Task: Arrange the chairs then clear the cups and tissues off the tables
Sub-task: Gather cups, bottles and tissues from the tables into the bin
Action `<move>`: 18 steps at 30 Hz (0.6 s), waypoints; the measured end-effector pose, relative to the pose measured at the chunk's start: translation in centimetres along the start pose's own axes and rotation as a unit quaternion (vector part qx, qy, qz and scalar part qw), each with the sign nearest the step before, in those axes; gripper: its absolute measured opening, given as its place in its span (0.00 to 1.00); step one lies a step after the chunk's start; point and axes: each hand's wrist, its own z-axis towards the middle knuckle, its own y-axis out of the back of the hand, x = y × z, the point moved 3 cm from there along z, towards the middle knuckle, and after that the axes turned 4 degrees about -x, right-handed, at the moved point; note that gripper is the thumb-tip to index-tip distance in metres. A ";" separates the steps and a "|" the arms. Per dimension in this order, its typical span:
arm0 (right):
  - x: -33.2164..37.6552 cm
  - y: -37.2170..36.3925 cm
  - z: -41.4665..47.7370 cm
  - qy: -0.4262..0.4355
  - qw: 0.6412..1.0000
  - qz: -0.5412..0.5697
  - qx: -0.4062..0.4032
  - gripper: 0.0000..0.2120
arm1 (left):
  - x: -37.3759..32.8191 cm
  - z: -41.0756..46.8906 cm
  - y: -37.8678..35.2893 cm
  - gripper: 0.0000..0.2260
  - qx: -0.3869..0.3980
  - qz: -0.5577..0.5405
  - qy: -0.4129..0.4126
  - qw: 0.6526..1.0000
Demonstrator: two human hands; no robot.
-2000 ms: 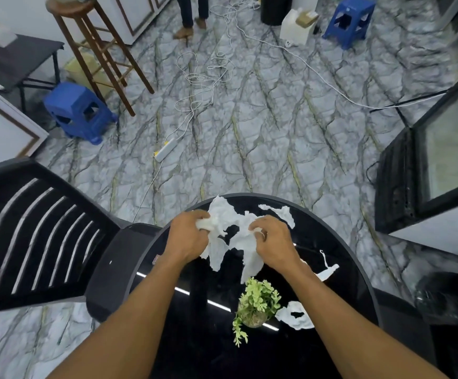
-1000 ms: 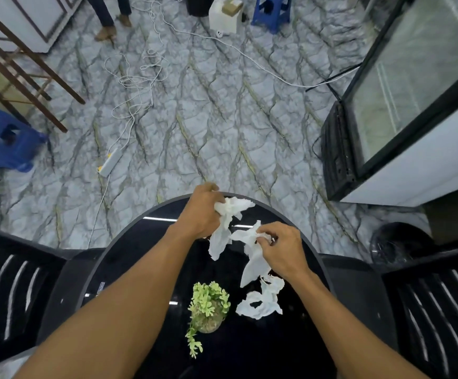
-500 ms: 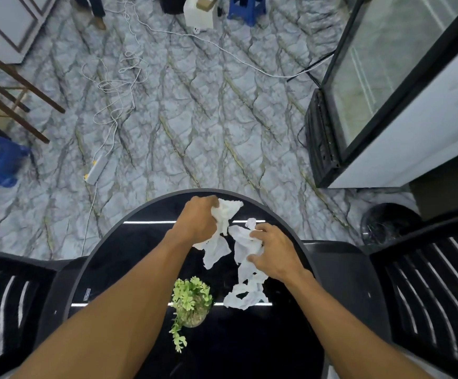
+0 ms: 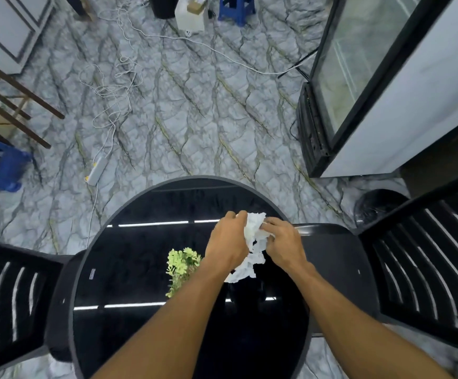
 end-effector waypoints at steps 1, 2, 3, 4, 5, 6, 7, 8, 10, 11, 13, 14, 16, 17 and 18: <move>-0.3 -0.1 -0.6 -0.010 1.000 -0.021 0.011 0.19 | 0.2 -0.7 -0.8 0.14 0.001 0.010 -0.001 1.000; -0.7 -0.3 -1.3 -0.031 0.999 -0.033 0.026 0.19 | 0.6 -1.5 -1.5 0.14 0.002 0.022 -0.002 1.000; -1.0 -0.3 -2.2 -0.053 0.997 -0.036 0.039 0.18 | 1.1 -2.3 -2.3 0.14 0.006 0.034 -0.005 0.999; -1.2 -0.4 -3.2 -0.070 0.996 -0.029 0.049 0.17 | 1.6 -3.1 -3.1 0.14 0.013 0.045 -0.008 0.999; -1.2 -0.3 -4.2 -0.085 0.995 -0.017 0.056 0.15 | 2.0 -4.0 -3.9 0.14 0.022 0.053 -0.013 0.998; -1.0 -0.1 -5.2 -0.101 0.993 -0.005 0.064 0.13 | 2.5 -4.9 -4.9 0.14 0.037 0.054 -0.017 0.998; -0.4 0.3 -6.4 -0.113 0.991 0.001 0.068 0.10 | 2.8 -5.9 -5.7 0.14 0.050 0.048 -0.020 0.997; 0.1 0.6 -7.6 -0.117 0.990 0.004 0.074 0.09 | 3.1 -6.9 -6.3 0.14 0.061 0.038 -0.019 0.997; 1.3 1.0 -10.0 -0.119 0.988 0.002 0.096 0.20 | 3.5 -8.8 -7.2 0.19 0.077 0.024 -0.021 0.997; 1.8 1.0 -11.1 -0.112 0.988 -0.020 0.104 0.23 | 3.8 -9.5 -7.8 0.23 0.088 0.026 -0.022 0.996; 2.2 0.5 -12.9 -0.088 0.987 -0.076 0.111 0.19 | 4.4 -10.9 -8.7 0.29 0.105 0.039 -0.033 0.993; 2.0 0.0 -13.6 -0.086 0.987 -0.093 0.104 0.14 | 4.5 -11.5 -9.0 0.30 0.104 0.046 -0.040 0.993; 1.7 -0.6 -14.6 -0.104 0.987 -0.086 0.091 0.13 | 4.6 -12.6 -9.3 0.27 0.081 0.071 -0.050 0.993; 1.6 -0.7 -15.0 -0.126 0.986 -0.068 0.087 0.15 | 4.7 -13.0 -9.4 0.23 0.068 0.083 -0.055 0.993; 1.5 -0.8 -15.5 -0.146 0.984 -0.050 0.084 0.16 | 4.7 -13.4 -9.5 0.18 0.057 0.090 -0.061 0.992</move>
